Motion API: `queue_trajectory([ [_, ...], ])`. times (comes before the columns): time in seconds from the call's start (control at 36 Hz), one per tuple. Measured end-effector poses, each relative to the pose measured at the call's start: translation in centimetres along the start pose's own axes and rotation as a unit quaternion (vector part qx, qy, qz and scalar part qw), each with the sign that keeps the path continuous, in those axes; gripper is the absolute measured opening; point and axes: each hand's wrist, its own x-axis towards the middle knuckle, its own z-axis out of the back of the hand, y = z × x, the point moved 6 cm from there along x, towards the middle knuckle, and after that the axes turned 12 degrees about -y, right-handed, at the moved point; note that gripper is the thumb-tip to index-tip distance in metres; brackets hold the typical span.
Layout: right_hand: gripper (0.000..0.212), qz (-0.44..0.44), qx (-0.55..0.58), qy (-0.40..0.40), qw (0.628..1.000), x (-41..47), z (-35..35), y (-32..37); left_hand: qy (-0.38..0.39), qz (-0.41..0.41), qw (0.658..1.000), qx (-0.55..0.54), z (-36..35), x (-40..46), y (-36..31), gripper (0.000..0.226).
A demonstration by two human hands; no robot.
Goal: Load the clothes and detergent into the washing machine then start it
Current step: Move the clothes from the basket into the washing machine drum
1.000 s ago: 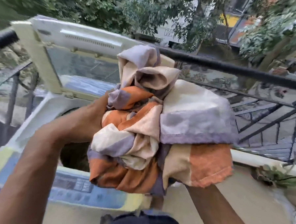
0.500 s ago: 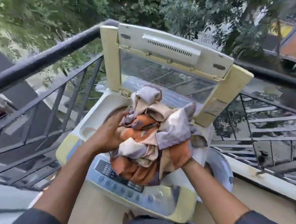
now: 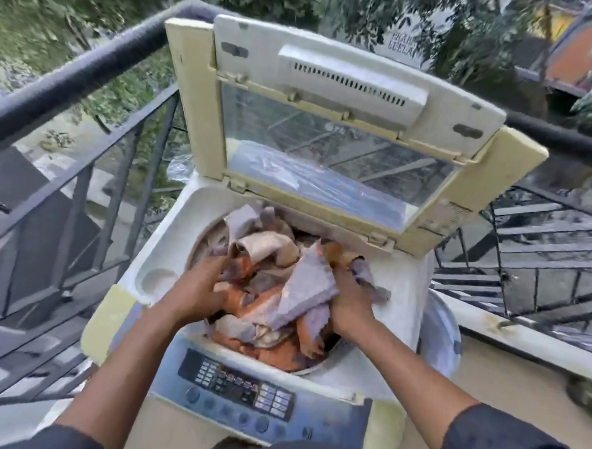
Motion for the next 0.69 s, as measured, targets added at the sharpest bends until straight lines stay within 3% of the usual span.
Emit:
queue_trajectory([
  [0.06, 0.056, 0.000, -0.086, 0.105, 0.991, -0.3, -1.3, 0.2, 0.034, 0.037, 0.999, 0.011, -1.3, 0.2, 0.3, 0.049],
  [0.11, 0.049, -0.019, -0.135, 0.189, 0.973, -0.9, -2.1, -0.1, 0.055, 0.046, 0.996, 0.044, -2.7, 0.5, 1.0, 0.043],
  [0.17, 0.040, -0.011, -0.156, 0.178, 0.971, -0.7, -1.8, 0.5, 0.057, 0.046, 0.996, 0.049, -3.6, 1.1, 1.4, 0.042],
  [0.22, 0.035, -0.005, -0.137, 0.119, 0.983, 0.0, -1.4, 1.2, 0.053, 0.033, 0.997, 0.053, -4.2, 1.8, 1.4, 0.039],
  [0.33, 0.043, 0.037, -0.098, 0.058, 0.993, 0.8, -1.7, 3.4, 0.077, 0.025, 0.995, 0.055, -5.7, 3.5, 1.3, 0.048],
  [0.56, 0.061, 0.110, -0.052, 0.183, 0.976, 1.1, -7.9, 4.9, 0.176, 0.004, 0.980, 0.096, -11.4, 6.5, 2.4, 0.053],
  [0.69, 0.072, 0.132, -0.096, 0.227, 0.960, 2.3, -13.1, 5.5, 0.226, -0.022, 0.951, 0.208, -16.4, 8.4, 4.7, 0.066],
])
